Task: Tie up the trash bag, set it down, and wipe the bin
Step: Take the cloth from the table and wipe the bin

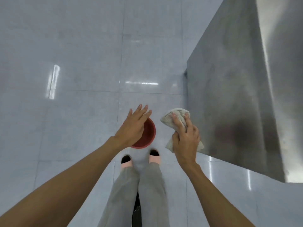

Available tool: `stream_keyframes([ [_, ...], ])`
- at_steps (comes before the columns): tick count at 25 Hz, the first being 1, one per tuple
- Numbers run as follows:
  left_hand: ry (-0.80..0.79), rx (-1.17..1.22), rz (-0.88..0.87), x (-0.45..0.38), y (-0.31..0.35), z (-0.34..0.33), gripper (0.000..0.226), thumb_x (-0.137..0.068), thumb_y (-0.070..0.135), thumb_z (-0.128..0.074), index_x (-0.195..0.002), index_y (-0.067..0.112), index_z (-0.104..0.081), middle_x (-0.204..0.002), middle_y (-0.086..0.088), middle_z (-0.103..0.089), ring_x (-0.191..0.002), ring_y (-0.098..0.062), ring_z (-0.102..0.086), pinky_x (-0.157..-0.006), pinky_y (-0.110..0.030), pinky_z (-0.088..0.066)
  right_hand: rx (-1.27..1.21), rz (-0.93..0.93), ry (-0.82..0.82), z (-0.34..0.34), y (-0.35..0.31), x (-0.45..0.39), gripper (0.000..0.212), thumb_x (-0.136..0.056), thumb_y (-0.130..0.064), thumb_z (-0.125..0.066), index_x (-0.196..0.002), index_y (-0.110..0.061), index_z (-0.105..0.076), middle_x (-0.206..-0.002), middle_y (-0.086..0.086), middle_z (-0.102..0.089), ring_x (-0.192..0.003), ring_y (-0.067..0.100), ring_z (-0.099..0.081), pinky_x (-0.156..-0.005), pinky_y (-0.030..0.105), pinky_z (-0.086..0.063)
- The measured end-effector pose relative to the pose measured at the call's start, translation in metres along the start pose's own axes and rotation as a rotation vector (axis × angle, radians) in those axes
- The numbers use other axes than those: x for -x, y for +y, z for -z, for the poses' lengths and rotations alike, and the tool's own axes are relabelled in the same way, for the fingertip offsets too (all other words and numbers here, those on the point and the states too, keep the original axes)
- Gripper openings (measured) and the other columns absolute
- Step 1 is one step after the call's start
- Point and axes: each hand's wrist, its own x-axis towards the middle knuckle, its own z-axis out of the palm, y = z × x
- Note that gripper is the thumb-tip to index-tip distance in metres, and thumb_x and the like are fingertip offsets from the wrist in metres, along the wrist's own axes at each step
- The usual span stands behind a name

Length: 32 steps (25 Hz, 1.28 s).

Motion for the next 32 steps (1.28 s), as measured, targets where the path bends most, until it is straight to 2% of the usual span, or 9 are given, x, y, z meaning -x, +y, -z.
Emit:
stream_keyframes([
  [7,-0.130,-0.051,0.120,0.022,-0.171,-0.221,0.052,-0.100,0.002,-0.042,-0.151,0.015,-0.035,-0.162,-0.007,-0.025,-0.154,-0.028,-0.005,-0.125,-0.045,0.001,0.086,0.144,-0.252,-0.245,0.077,-0.027,0.059,-0.097,-0.010,-0.054,-0.145,-0.043,-0.045,-0.161,0.007,-0.028,-0.133,0.035,-0.035,-0.109,0.052,-0.032],
  [10,-0.181,-0.024,0.106,0.013,-0.220,-0.306,0.045,-0.104,0.014,-0.039,-0.149,0.019,-0.038,-0.158,-0.003,-0.036,-0.154,-0.023,-0.010,-0.123,-0.037,0.005,0.106,0.256,-0.252,-0.332,0.121,-0.039,0.060,-0.093,-0.009,-0.061,-0.143,-0.041,-0.049,-0.160,0.009,-0.032,-0.132,0.038,-0.038,-0.104,0.054,-0.037],
  [12,-0.176,-0.025,0.054,0.011,-0.242,-0.340,0.044,-0.106,0.030,-0.034,-0.148,0.021,-0.041,-0.150,0.000,-0.049,-0.149,-0.019,-0.028,-0.123,-0.033,-0.003,0.087,0.348,-0.195,-0.371,0.142,-0.043,0.063,-0.086,-0.004,-0.066,-0.139,-0.037,-0.056,-0.156,0.012,-0.039,-0.128,0.040,-0.041,-0.098,0.057,-0.041],
  [14,-0.107,-0.161,-0.076,0.012,-0.255,-0.357,0.049,-0.103,0.044,-0.031,-0.141,0.022,-0.052,-0.129,0.002,-0.068,-0.129,-0.015,-0.056,-0.119,-0.034,-0.024,0.067,0.410,-0.089,-0.400,0.157,-0.046,0.059,-0.083,-0.006,-0.061,-0.134,-0.035,-0.061,-0.152,0.012,-0.045,-0.126,0.041,-0.042,-0.094,0.056,-0.042],
  [16,-0.010,-0.207,-0.210,0.015,-0.263,-0.371,0.050,-0.100,0.050,-0.034,-0.128,0.023,-0.066,-0.110,0.006,-0.076,-0.109,-0.012,-0.068,-0.111,-0.033,-0.035,0.022,0.434,0.017,-0.423,0.169,-0.045,0.055,-0.081,-0.014,-0.052,-0.130,-0.035,-0.064,-0.149,0.010,-0.047,-0.125,0.039,-0.040,-0.098,0.051,-0.038],
  [19,0.167,-0.212,-0.377,0.012,-0.280,-0.388,0.043,-0.098,0.050,-0.043,-0.117,0.026,-0.073,-0.105,0.010,-0.076,-0.099,-0.010,-0.072,-0.104,-0.030,-0.038,-0.084,0.510,0.144,-0.449,0.185,-0.047,0.054,-0.078,-0.017,-0.050,-0.127,-0.034,-0.066,-0.148,0.009,-0.048,-0.125,0.039,-0.039,-0.107,0.040,-0.028],
  [24,0.401,-0.335,-0.584,0.006,-0.301,-0.411,0.036,-0.093,0.054,-0.056,-0.110,0.030,-0.076,-0.095,0.013,-0.076,-0.079,-0.008,-0.072,-0.099,-0.027,-0.041,-0.256,0.619,0.289,-0.472,0.203,-0.056,0.052,-0.079,-0.015,-0.047,-0.126,-0.029,-0.066,-0.145,0.013,-0.050,-0.123,0.038,-0.039,-0.109,0.044,-0.031],
  [29,0.557,-0.422,-0.583,0.007,-0.296,-0.422,0.036,-0.094,0.049,-0.056,-0.091,0.023,-0.081,-0.076,0.010,-0.072,-0.065,-0.013,-0.069,-0.089,-0.030,-0.044,-0.363,0.651,0.353,-0.473,0.199,-0.056,0.047,-0.081,-0.005,-0.049,-0.121,-0.023,-0.068,-0.138,0.015,-0.056,-0.118,0.041,-0.044,-0.101,0.056,-0.039],
  [32,0.668,-0.384,-0.506,-0.002,-0.292,-0.422,0.044,-0.097,0.047,-0.050,-0.084,0.019,-0.080,-0.072,0.007,-0.071,-0.069,-0.016,-0.068,-0.089,-0.035,-0.041,-0.412,0.620,0.374,-0.469,0.195,-0.069,0.049,-0.081,0.001,-0.051,-0.123,-0.019,-0.067,-0.138,0.012,-0.058,-0.119,0.039,-0.047,-0.103,0.050,-0.039],
])
